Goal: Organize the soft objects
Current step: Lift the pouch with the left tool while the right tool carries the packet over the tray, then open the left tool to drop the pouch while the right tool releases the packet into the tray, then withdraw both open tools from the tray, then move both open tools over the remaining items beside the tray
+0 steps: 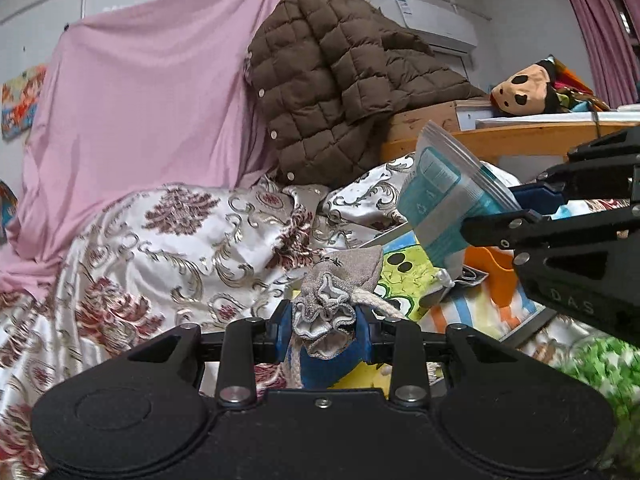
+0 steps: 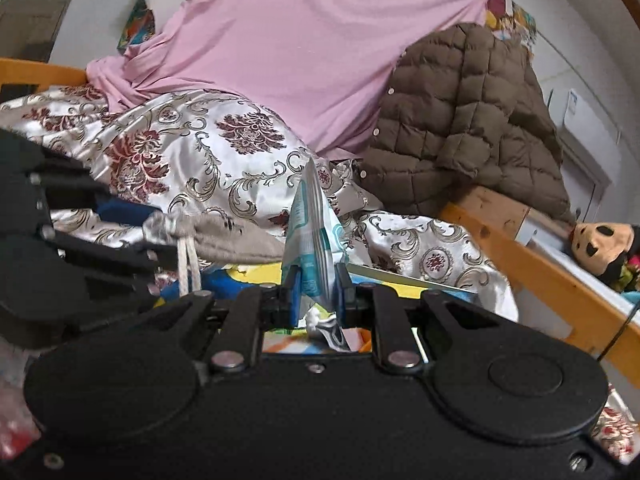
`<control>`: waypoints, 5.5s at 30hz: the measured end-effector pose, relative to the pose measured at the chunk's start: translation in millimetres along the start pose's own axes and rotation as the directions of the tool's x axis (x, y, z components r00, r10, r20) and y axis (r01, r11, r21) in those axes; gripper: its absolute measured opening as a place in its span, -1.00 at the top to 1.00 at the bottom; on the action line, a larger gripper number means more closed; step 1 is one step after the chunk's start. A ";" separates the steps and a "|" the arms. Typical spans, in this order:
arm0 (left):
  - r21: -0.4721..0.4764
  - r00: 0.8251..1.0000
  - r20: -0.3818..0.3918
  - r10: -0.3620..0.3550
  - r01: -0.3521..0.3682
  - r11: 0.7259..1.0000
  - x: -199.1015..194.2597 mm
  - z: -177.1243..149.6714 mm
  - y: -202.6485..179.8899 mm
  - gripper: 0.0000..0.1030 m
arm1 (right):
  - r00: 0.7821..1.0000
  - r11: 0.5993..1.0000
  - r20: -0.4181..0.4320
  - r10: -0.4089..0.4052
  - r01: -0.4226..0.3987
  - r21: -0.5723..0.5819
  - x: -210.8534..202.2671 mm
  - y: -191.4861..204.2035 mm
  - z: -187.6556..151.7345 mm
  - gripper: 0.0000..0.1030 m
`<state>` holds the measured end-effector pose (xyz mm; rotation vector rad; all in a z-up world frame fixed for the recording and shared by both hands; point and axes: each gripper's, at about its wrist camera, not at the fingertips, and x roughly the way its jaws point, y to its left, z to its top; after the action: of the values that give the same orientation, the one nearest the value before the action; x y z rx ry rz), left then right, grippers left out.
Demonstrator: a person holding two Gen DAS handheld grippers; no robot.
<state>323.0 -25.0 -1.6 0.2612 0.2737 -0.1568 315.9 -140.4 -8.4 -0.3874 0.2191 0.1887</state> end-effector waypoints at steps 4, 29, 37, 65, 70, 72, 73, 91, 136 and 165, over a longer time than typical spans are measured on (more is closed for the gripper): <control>-0.090 0.998 -0.060 -0.034 0.029 0.995 24.0 1.9 8.2 0.33 | 0.998 0.992 -0.055 0.038 -0.031 0.122 17.6 -11.1 -5.2 0.81; -0.284 0.946 -0.249 -0.208 0.134 0.949 89.3 -26.4 15.4 0.32 | 0.947 0.913 -0.297 0.121 0.011 0.408 85.6 -22.1 -33.7 0.76; -0.311 0.926 -0.288 -0.246 0.153 0.938 93.5 -29.0 17.4 0.28 | 0.934 0.873 -0.335 0.120 0.061 0.483 92.1 -37.2 -43.5 0.43; -0.323 0.930 -0.281 -0.236 0.140 0.936 61.7 -7.3 14.3 -0.29 | 0.966 0.827 -0.254 0.053 0.100 0.553 65.1 -70.7 -27.8 -0.42; -0.311 0.931 -0.284 -0.229 0.137 0.941 55.1 -3.4 11.9 -0.31 | 0.969 0.822 -0.241 0.051 0.096 0.561 57.2 -74.8 -24.5 -0.60; -0.303 0.934 -0.280 -0.221 0.133 0.944 52.2 -1.4 11.6 -0.32 | 0.971 0.822 -0.234 0.046 0.096 0.561 53.7 -76.2 -22.8 -0.63; -0.297 0.936 -0.276 -0.216 0.131 0.946 51.0 -0.3 11.5 -0.32 | 0.972 0.822 -0.232 0.044 0.097 0.561 52.5 -76.0 -22.0 -0.64; -0.360 0.958 -0.236 -0.165 0.071 0.930 12.5 16.8 27.8 -0.65 | 0.990 0.818 -0.134 0.046 0.040 0.574 -1.4 -90.1 -9.2 -0.98; -0.419 0.973 -0.191 0.126 -0.197 0.886 -245.2 -16.0 24.8 -0.98 | 0.998 0.863 -0.029 0.059 -0.036 0.504 -272.7 -35.8 -38.2 -0.99; -0.343 0.890 -0.439 0.124 -0.293 0.892 -240.3 -52.3 19.5 -0.98 | 0.911 0.912 -0.340 0.233 -0.083 0.401 -232.1 23.9 -57.7 -0.99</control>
<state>85.3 36.1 23.0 -0.0938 0.6818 0.1801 77.9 -173.9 -11.7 -0.0122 0.6658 0.2278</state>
